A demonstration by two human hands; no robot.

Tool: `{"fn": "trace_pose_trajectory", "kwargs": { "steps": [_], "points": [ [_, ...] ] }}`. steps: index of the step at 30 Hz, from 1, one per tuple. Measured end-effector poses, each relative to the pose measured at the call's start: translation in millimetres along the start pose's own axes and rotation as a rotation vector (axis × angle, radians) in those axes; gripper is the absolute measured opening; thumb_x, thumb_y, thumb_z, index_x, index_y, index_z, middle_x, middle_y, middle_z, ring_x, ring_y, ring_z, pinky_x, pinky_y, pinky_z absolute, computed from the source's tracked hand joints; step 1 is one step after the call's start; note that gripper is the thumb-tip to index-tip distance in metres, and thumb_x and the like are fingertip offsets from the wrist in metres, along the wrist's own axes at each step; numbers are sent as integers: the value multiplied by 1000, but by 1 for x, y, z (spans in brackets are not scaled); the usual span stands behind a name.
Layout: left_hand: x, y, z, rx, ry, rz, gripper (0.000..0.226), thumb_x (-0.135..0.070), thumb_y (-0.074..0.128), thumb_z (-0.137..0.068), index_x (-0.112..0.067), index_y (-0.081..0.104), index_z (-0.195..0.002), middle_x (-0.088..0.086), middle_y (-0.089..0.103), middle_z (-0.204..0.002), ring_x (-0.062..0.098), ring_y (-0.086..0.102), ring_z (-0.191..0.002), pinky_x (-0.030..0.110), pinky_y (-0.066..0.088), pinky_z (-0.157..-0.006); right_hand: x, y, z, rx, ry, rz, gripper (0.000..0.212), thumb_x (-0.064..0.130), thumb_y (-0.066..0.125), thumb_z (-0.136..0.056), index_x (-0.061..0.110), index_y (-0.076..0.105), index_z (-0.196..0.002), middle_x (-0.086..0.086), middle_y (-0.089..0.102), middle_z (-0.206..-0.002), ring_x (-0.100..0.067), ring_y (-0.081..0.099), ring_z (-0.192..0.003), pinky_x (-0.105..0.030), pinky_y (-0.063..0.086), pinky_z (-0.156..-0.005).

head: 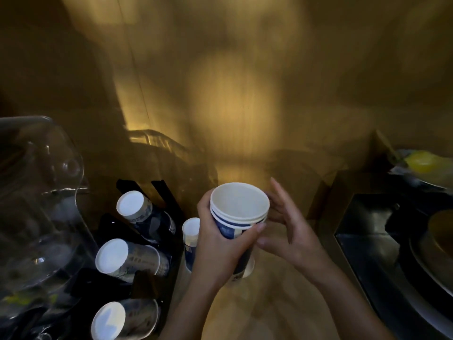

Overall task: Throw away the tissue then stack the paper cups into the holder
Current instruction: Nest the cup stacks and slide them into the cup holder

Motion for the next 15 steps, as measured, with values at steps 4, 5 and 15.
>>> {"fn": "trace_pose_trajectory", "kwargs": {
  "steps": [4,5,15],
  "points": [
    [-5,-2,-3,-21,15,-156,90,-58,80,-47,-47,35,-123,-17,52,-124,6,53,-118,39,50,-98,23,-14,-2,-10,-133,67,46,38,68,-75,47,54,-118,23,54,-123,-4,45,-123,-31,38,-104],
    [-7,-2,-2,-26,20,-215,92,-60,80,-47,-44,34,-126,-15,52,-126,9,52,-119,41,49,-97,25,-15,-3,-13,-147,125,36,39,67,-79,46,58,-112,22,57,-118,-8,48,-119,-34,38,-102],
    [-14,11,9,-23,15,-504,86,-60,65,-52,-37,36,-129,-12,55,-120,10,51,-111,34,47,-92,23,0,-18,44,-311,434,16,17,54,-81,18,66,-70,24,57,-75,1,54,-81,-28,32,-83]
  ]
}}
Point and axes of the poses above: each hand's wrist, its own z-axis away from the middle knuckle, its own y-axis out of the palm, x = y × z, the point moved 2 cm from there along -z, towards the middle knuckle
